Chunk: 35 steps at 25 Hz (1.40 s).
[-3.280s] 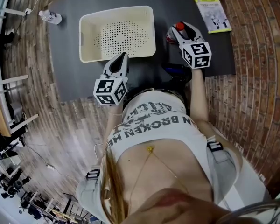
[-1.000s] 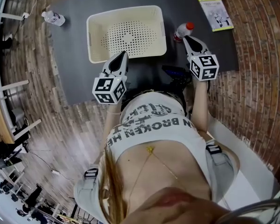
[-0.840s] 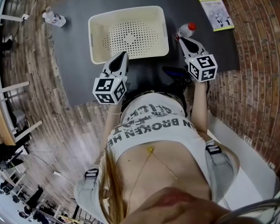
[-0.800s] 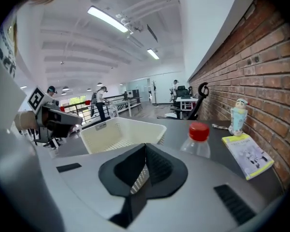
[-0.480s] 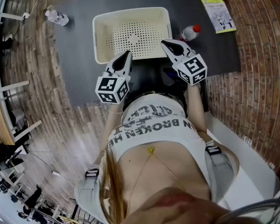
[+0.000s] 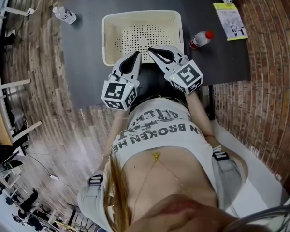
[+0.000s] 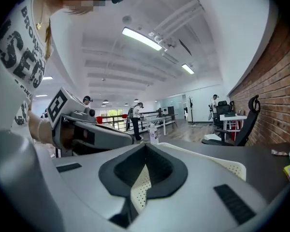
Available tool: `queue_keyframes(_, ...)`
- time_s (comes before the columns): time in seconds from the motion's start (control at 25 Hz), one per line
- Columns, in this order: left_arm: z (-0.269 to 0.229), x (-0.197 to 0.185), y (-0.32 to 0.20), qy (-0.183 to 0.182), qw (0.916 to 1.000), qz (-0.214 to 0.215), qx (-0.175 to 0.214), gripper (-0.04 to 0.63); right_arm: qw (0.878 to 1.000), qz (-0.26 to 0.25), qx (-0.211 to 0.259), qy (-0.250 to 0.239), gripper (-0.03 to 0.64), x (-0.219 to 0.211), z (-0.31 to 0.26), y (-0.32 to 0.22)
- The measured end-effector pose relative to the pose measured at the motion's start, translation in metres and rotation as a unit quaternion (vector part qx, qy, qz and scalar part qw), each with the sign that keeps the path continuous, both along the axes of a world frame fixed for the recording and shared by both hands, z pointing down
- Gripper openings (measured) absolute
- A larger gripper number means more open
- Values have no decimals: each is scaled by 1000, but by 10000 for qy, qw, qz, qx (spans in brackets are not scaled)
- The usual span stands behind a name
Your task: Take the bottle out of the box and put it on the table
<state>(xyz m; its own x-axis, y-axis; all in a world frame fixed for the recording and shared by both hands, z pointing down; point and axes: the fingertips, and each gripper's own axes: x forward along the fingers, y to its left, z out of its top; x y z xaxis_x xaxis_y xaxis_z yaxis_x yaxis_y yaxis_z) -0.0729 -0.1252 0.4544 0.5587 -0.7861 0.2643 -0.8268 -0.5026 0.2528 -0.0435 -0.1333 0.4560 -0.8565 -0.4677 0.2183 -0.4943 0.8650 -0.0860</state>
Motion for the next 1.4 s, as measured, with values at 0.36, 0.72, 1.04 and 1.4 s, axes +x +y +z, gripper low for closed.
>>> queue_keyframes(0.36, -46, -6, -2, -73, 9972, -40, 744, 5, 9980, -107, 434, -446, 8, -18, -45, 3)
queue_keyframes(0.72, -69, -3, 0, -26, 9950, 17, 1001, 5, 9955, -104, 748, -568, 8, -17, -72, 7)
queue_keyframes(1.04, -64, -3, 4, 0, 9957, 31, 924, 5, 9962, -115, 711, -496, 8, -18, -69, 12)
queue_keyframes(1.4, -63, 2, 4, 13, 9956, 104, 933, 5, 9965, -90, 697, -453, 8, -13, -70, 10)
